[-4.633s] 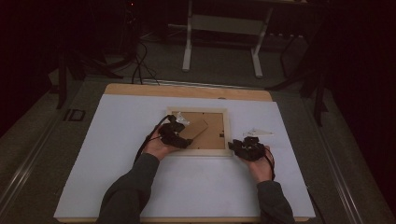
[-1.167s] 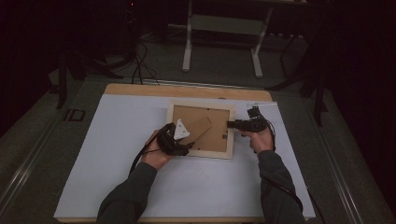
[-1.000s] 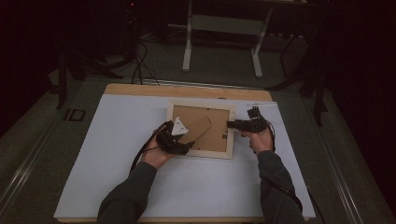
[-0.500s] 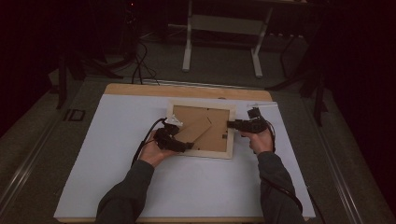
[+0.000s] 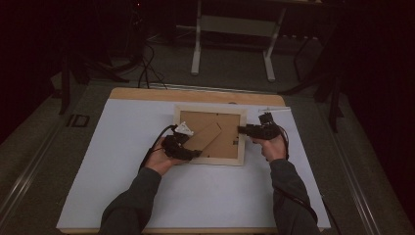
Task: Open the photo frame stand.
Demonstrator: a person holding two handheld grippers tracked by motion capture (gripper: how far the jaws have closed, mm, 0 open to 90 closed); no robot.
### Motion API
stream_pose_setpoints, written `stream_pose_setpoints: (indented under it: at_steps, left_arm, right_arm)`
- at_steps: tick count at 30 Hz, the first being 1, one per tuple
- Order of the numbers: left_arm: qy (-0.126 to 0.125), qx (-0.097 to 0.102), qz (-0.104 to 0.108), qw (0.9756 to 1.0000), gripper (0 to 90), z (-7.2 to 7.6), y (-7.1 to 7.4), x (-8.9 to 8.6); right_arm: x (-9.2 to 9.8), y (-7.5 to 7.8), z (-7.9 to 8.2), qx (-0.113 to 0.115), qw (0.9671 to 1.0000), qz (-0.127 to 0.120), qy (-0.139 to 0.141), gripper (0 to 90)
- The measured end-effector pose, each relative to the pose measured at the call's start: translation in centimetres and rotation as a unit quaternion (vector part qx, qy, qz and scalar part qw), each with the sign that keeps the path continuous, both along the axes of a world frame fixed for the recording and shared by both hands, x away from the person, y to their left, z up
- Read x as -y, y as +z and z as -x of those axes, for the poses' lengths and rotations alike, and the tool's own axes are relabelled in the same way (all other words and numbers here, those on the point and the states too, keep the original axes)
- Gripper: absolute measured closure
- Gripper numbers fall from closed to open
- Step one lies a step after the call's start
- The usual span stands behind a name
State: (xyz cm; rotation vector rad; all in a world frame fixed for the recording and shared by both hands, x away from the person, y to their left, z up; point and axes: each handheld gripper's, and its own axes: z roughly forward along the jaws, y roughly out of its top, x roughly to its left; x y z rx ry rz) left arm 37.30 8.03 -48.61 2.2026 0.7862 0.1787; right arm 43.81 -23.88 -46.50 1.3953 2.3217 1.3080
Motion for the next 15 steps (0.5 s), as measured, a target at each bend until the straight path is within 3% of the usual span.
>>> stream_pose_setpoints:
  at_steps: [5, 15]
  left_arm:
    - [-0.01, 0.008, -0.009, 0.9999, 56.0, 0.0, 0.2, 0.3]
    - [-0.007, 0.018, -0.003, 0.9998, 63.0, -0.2, 0.7, 0.7]
  right_arm:
    - [-0.1, 0.4, 0.0, 0.01, 0.9999, 0.003, -0.003, 59.8]
    - [0.2, 1.6, 0.4, 0.035, 0.9993, 0.007, -0.011, 61.5]
